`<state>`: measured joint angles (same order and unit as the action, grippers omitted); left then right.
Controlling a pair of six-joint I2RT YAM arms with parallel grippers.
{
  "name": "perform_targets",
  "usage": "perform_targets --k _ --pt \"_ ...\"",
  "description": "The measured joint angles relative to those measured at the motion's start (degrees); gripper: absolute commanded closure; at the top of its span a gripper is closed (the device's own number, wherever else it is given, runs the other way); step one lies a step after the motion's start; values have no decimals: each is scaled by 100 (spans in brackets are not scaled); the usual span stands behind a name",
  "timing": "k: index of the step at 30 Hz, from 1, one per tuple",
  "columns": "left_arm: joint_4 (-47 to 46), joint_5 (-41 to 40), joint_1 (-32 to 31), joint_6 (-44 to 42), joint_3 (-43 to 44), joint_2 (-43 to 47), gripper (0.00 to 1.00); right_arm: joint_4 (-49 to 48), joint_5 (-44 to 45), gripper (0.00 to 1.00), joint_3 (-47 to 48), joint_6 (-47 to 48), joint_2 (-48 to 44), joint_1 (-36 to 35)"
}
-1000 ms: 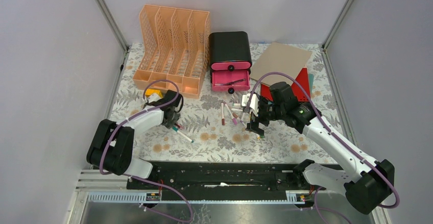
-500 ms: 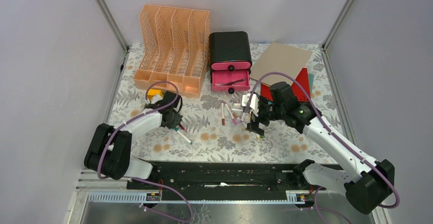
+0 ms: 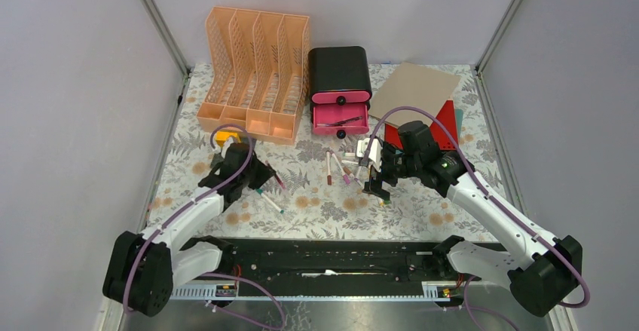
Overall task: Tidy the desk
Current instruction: Pick up the stationery from the center of the board, then place the stationery in the drawer.
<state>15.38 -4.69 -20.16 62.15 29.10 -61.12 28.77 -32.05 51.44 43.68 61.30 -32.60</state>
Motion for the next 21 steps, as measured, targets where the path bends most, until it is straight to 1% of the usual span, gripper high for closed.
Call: perform_targets --k 3,8,12,16,21 --pt "-699 468 0 -177 -168 111 100 0 2 0 0 0 -2 0" --pt "-2653 1532 0 -354 -986 332 100 0 2 0 0 2 -7 0" --pt "-3884 2273 -2 -531 -1167 157 96 0 2 0 0 2 -9 0" --pt "-4546 2874 -2 -925 -890 -289 95 0 7 0 -7 4 -17 0" --pt "-4675 3351 -79 -1753 -162 -815 94 0 13 0 -28 9 -26 0"
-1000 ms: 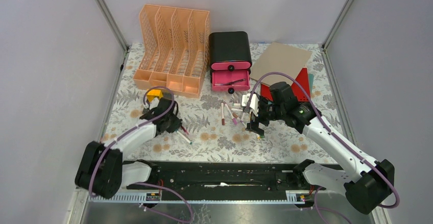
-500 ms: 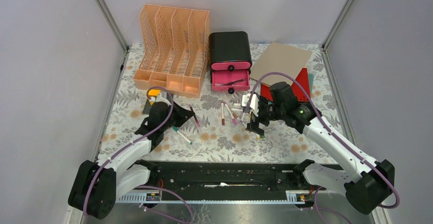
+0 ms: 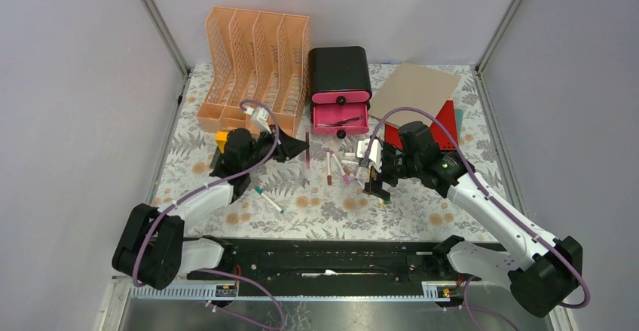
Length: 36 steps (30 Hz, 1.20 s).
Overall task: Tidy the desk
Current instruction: Place the stationery in the drawer.
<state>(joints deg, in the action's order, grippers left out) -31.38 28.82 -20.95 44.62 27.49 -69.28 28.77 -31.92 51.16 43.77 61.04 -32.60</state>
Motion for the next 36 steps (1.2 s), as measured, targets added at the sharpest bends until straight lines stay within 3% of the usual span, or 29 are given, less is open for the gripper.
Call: perform_targets --k 12,24,36 --pt "717 -83 -911 -2889 2031 -942 91 0 103 0 -2 15 0 9" --pt "1665 -1578 -1727 -5838 3412 -1777 83 0 129 0 -4 17 -2 50" --pt "1766 -2020 -1768 -7340 3991 -2736 78 2 133 0 -4 20 -2 107"
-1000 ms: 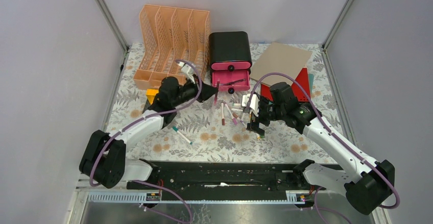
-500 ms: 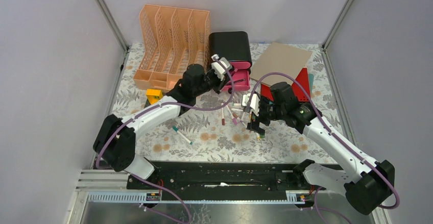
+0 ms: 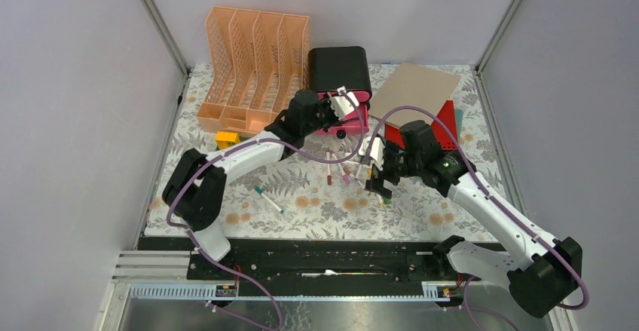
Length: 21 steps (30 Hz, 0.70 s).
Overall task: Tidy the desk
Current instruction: Place the stationery in the drawer.
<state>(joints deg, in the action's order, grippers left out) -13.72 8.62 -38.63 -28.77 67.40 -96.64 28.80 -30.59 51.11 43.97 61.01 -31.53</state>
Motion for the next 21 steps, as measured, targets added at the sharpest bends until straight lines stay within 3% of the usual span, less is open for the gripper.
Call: perform_targets --k 10,21 --pt "-28 -142 0 -542 479 -706 75 2 13 0 -33 0 0 57" --pt "-208 -254 -15 -208 382 -680 52 2 13 0 -33 2 0 59"
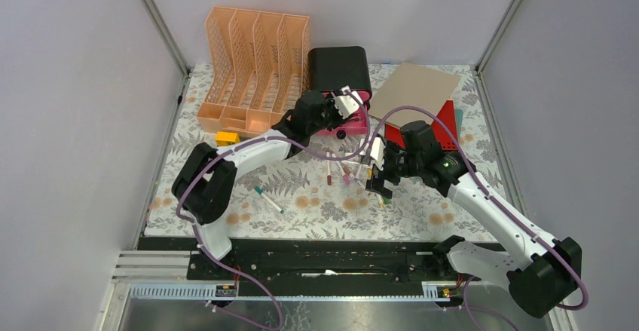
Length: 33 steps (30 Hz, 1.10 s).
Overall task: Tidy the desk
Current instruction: Place the stationery in the drawer, then close the drawer in the storage box.
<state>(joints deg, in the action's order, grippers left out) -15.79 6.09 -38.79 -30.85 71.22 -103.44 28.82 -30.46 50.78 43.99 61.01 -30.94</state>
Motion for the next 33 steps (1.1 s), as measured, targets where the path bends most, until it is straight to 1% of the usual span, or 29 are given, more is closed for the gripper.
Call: perform_targets --k 2,4,7,14,17,18,19,20,26,33 --pt "-59 4 0 247 -190 192 48 0 -2 0 0 9 0 4" --pt "-155 13 0 501 -415 448 42 -2 -2 0 0 13 0 4" --pt "-367 17 0 918 -835 949 38 -2 -2 0 0 13 0 4" --pt "-817 149 48 2046 -1803 2076 17 -2 -2 0 0 13 0 7" --pt "-920 299 129 2507 -2177 2400 12 -2 -2 0 0 13 0 11" --pt "-949 358 175 2686 -2304 2496 9 -2 -4 0 0 13 2 15" --pt "-970 435 240 2885 -2455 2610 3 -2 -4 0 0 15 2 20" --pt "-977 498 308 3053 -2588 2712 1 -2 -4 0 0 13 2 24" --pt "-1185 863 804 4094 -3442 3436 1 -4 -4 0 0 15 26 37" --pt "-1134 997 1102 5123 -3998 3906 1 -4 -4 0 0 13 87 74"
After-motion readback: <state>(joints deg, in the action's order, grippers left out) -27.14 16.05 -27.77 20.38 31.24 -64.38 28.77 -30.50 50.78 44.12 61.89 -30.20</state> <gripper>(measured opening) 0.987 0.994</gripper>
